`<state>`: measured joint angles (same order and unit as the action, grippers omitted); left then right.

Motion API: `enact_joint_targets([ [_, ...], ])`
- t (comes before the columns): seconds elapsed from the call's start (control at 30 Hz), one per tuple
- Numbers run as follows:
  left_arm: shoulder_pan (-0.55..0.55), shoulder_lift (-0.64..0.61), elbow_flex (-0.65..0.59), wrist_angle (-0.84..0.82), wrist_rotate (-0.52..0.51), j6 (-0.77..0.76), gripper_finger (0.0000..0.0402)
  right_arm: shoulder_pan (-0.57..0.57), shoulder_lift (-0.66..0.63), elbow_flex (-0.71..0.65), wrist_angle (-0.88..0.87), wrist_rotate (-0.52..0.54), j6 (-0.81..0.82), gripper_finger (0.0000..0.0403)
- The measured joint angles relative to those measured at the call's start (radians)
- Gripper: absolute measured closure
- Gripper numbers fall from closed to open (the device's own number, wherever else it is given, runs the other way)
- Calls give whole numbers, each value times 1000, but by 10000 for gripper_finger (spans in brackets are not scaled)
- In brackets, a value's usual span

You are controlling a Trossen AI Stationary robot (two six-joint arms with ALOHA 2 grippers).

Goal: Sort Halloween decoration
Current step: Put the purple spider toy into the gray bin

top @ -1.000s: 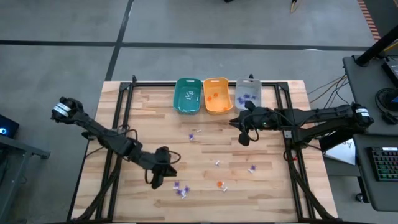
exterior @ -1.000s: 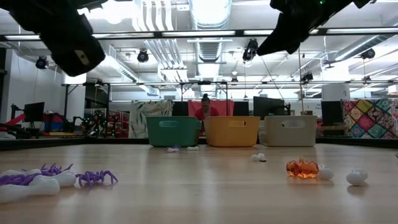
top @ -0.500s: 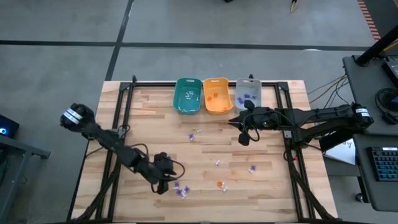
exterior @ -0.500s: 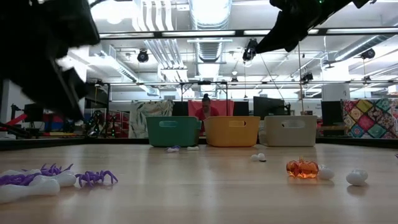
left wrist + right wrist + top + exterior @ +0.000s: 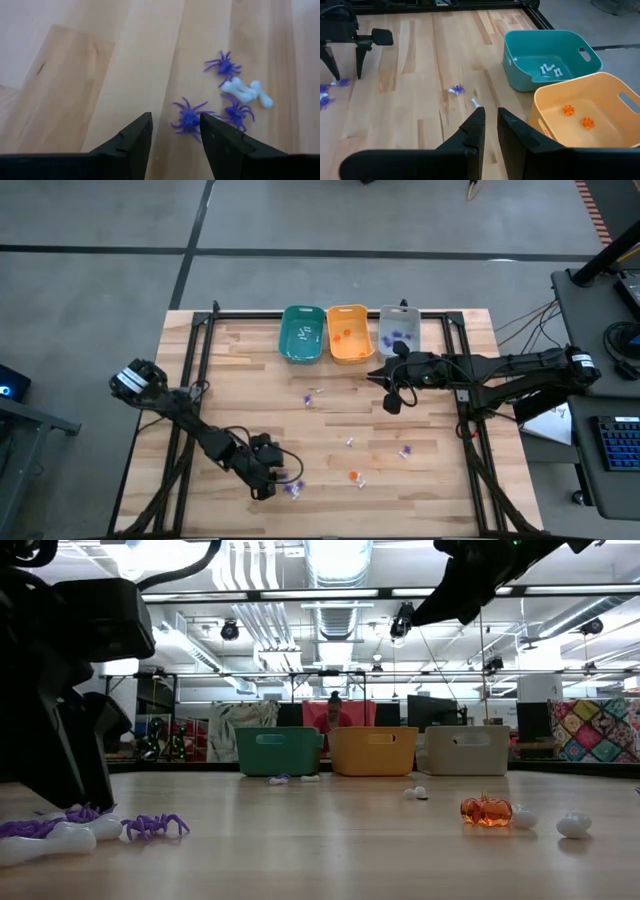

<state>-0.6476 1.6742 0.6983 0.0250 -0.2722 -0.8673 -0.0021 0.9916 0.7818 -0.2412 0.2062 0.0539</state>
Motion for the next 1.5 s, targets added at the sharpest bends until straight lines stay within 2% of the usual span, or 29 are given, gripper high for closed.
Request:
enact_joint_targets([
  [0.27, 0, 14, 3, 3, -7, -1, 274, 0, 0, 0, -1, 0, 13, 360],
  [0.8, 0, 13, 2, -38, -7, 10, 397, 0, 0, 0, -1, 0, 24, 360],
  [1.23, 0, -34, -1, -76, -60, 52, 401, 0, 0, 0, -1, 0, 22, 360],
  [1.5, 2, -102, 5, -105, -179, 90, 401, 0, 4, 0, 17, 0, 42, 360],
])
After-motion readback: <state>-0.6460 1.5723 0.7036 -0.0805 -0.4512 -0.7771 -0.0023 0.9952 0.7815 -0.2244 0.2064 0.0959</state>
